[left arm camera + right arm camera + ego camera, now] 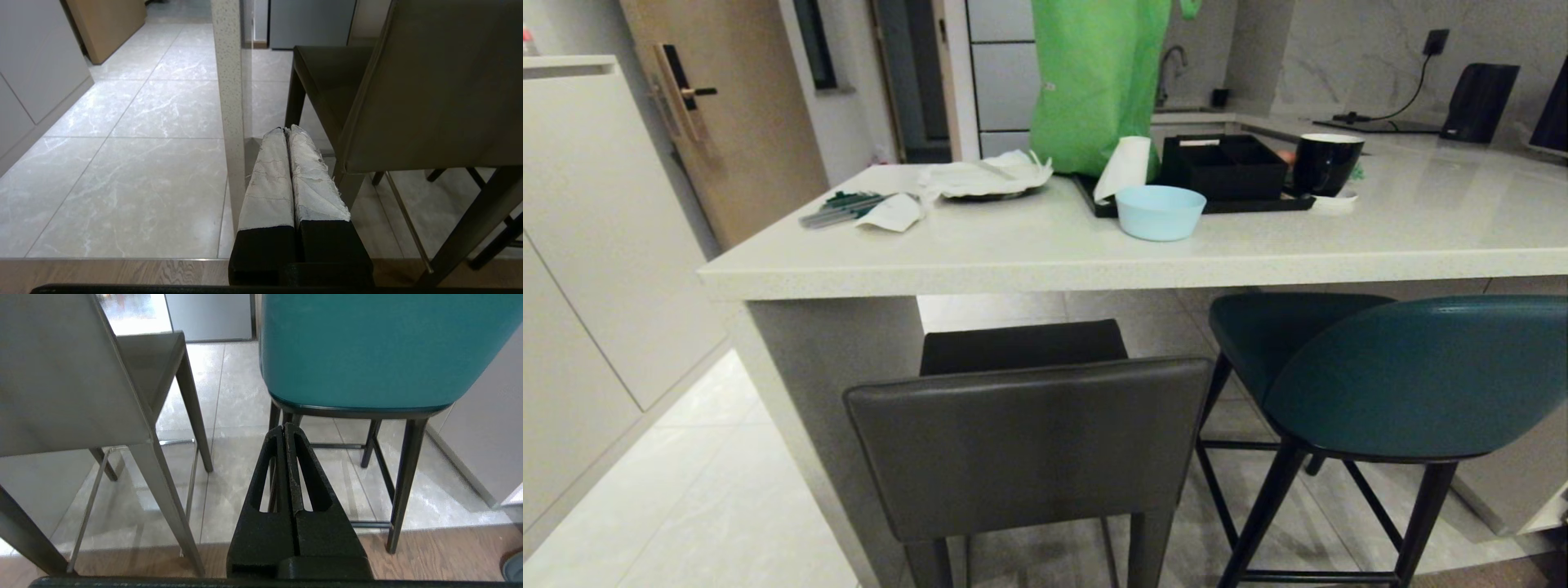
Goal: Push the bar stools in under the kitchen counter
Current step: Pull the gray chair out from under the dining table
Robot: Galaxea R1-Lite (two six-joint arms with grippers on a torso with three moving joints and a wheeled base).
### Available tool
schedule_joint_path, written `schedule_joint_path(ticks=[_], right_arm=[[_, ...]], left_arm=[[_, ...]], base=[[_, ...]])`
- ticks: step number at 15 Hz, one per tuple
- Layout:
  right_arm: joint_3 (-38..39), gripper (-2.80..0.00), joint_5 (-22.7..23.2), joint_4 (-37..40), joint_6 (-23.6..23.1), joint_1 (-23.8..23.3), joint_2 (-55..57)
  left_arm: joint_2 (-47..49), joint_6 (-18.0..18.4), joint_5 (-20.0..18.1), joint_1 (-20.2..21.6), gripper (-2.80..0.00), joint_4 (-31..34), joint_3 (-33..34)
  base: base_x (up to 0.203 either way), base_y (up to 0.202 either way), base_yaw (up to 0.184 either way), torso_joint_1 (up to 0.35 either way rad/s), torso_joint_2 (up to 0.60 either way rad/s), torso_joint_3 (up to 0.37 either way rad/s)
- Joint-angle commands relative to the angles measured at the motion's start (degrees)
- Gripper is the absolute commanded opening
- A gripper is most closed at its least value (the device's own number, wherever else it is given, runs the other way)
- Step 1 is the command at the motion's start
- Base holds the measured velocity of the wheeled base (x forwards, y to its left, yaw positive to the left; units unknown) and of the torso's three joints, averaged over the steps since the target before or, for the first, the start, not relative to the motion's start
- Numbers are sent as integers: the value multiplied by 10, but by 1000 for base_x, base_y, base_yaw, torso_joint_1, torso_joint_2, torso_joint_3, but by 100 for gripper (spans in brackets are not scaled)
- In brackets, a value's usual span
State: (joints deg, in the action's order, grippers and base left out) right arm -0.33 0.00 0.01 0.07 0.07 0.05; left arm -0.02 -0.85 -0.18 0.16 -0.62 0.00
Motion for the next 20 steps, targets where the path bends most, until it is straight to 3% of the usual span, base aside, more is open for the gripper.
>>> schedule_joint_path(ticks=[1, 5, 8, 10, 12, 14, 16, 18, 20], right_arm=[[0, -280, 0, 1, 0, 0, 1], [0, -280, 0, 0, -1, 1, 0], [-1, -280, 1, 5, -3, 0, 14], [-22, -280, 15, 7, -19, 1, 71], [-72, -280, 44, 0, -9, 2, 165], [-100, -280, 63, -55, 1, 2, 296], [-111, -280, 71, -172, 9, 3, 449], [-113, -280, 83, -315, 17, 12, 595], [-105, -280, 130, -444, 26, 38, 702]], left_arm=[[0, 0, 0, 0, -280, 0, 3], [0, 1, 0, 0, -280, 0, 3], [0, 6, 0, 2, -280, 43, -12], [17, 6, -7, 2, -280, 49, -54], [101, -12, -17, -4, -280, 37, -91], [244, -22, -24, -31, -280, -39, -107], [404, -33, -28, -53, -280, -163, -108], [564, -42, -39, -66, -280, -321, -99], [703, -48, -98, -66, -280, -499, -79]], base=[[0, 0, 0, 0, 0, 0], [0, 0, 0, 0, 0, 0], [0, 0, 0, 0, 0, 0], [0, 0, 0, 0, 0, 0], [0, 0, 0, 0, 0, 0], [0, 0, 0, 0, 0, 0], [0, 0, 0, 0, 0, 0], [0, 0, 0, 0, 0, 0], [0, 0, 0, 0, 0, 0]])
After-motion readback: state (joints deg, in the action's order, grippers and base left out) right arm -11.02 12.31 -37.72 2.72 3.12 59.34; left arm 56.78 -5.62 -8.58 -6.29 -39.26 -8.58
